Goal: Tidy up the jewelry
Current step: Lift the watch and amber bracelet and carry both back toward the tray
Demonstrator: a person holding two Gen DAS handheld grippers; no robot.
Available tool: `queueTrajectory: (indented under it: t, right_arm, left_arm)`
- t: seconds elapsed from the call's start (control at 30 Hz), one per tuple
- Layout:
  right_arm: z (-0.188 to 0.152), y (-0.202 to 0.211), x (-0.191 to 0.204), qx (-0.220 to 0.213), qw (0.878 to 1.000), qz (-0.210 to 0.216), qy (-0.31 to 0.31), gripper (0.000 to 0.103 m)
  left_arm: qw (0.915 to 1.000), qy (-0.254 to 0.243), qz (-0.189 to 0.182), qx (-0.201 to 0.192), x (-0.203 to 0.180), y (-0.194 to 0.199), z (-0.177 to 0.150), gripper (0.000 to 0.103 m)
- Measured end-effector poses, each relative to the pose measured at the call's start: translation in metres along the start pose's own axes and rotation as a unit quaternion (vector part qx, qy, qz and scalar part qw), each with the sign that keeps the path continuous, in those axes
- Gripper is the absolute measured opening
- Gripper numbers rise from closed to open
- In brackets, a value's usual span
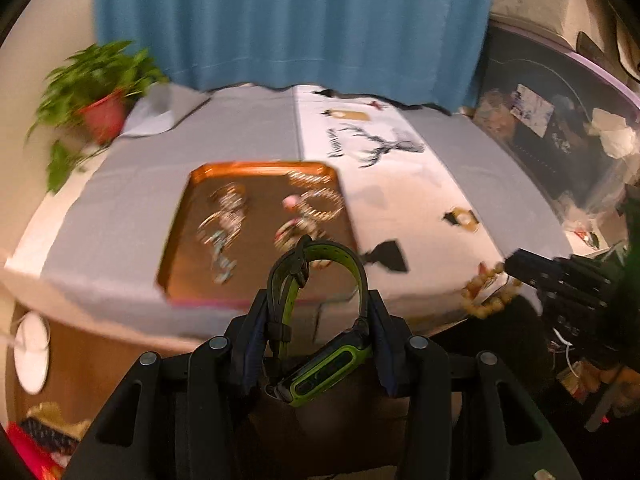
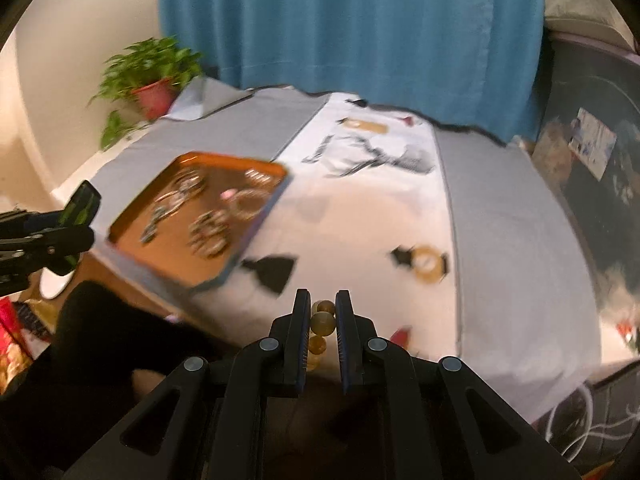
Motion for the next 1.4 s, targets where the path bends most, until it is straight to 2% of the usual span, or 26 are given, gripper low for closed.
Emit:
queueTrajectory:
  t: [0.13,0.43,0.83,1.4]
  right_arm:
    - [-0.021,0.022,0.030,-0.004,1.000,0.016,0.018,0.013]
    - [-0.050,0.031,0.070,0.017,0.998,0.039,0.049,0.013]
    - [-0.058,0.024,0.090,0.033,0.996,0.051,0.066,0.013]
    - [-0.056,0.012,0.095,0.042,0.995,0.046,0.078,0.013]
  left_arm:
    - [0.9995,0.019,0.024,-0.007,0.021,0.017,-0.030,0.042]
    - [0.9994,0.028,0.017,0.006,0.029,0.021,-0.065,0.042]
    - [0.9995,0.024,0.009,0.019,0.028,0.013,-0.071,0.042]
    - [0.9991,0.030,0.003,0.031,0.035,0.001,-0.073,0.043]
Point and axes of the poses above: each gripper's, at about its wrist camera, not at the fingertips, and y roughly against the way its jaws point, x to its left, z to its top, the point moved 9 cm from there along -y, roughly the way its jaws point, and after that the axes turned 5 degrees about -z, right-handed, at the moved point
